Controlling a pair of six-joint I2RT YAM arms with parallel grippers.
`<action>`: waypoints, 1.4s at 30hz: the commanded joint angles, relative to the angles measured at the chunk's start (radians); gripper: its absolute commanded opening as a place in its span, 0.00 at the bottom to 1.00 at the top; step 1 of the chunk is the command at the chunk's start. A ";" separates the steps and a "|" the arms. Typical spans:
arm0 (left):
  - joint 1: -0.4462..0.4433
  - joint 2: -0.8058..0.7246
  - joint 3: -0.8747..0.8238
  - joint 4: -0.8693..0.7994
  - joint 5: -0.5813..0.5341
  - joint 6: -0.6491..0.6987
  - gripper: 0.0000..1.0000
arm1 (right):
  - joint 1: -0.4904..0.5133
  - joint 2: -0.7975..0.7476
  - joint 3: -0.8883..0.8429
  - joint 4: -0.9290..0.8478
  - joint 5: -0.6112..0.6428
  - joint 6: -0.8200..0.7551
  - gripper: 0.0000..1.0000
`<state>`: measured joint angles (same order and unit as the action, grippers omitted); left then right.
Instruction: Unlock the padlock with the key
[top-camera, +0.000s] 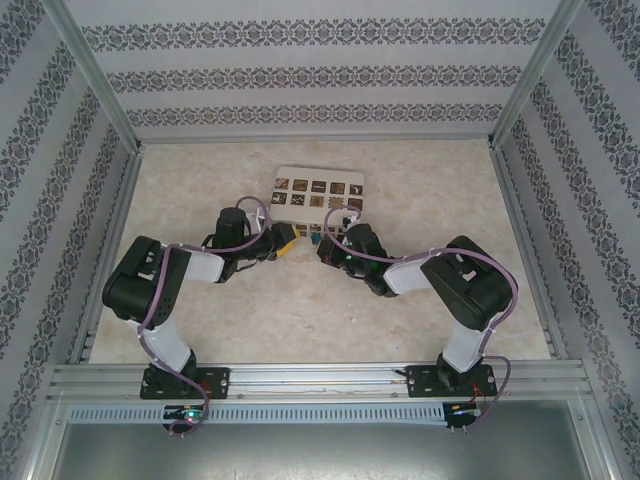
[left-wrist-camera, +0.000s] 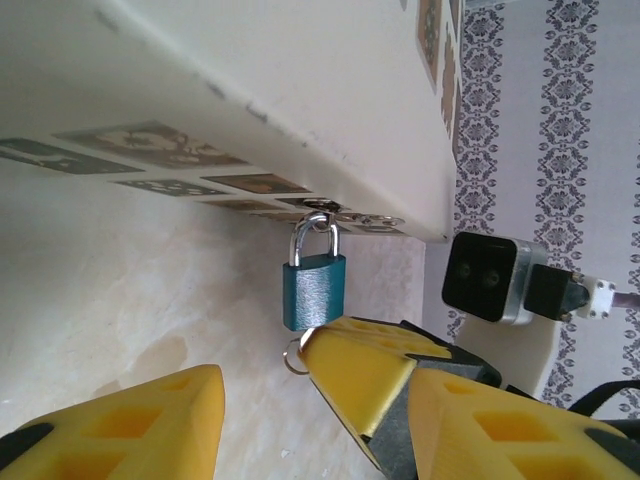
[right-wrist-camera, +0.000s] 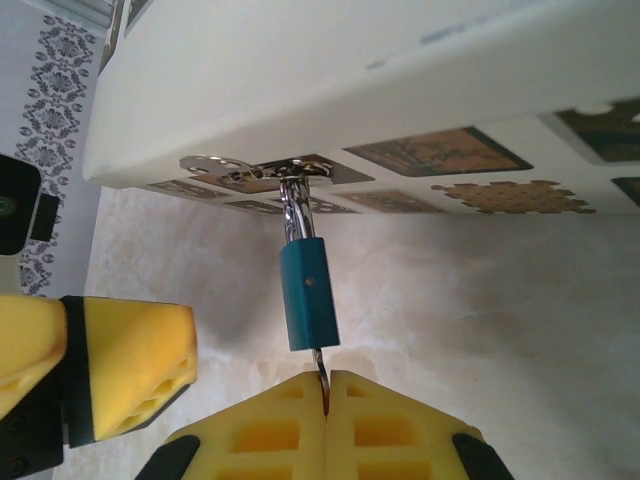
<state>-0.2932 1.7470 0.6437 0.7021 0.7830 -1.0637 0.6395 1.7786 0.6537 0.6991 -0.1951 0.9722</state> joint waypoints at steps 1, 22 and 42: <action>-0.016 0.024 0.025 0.072 0.013 -0.031 0.51 | 0.004 -0.008 0.029 0.041 0.019 0.020 0.00; -0.058 0.095 0.084 0.062 -0.026 -0.096 0.49 | 0.003 -0.007 0.034 0.042 0.011 0.051 0.00; -0.119 0.080 0.037 0.114 -0.225 -0.224 0.46 | 0.009 -0.002 0.034 0.071 0.023 0.088 0.00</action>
<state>-0.3977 1.8336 0.6998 0.7963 0.6079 -1.2373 0.6395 1.7786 0.6594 0.7067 -0.1951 1.0466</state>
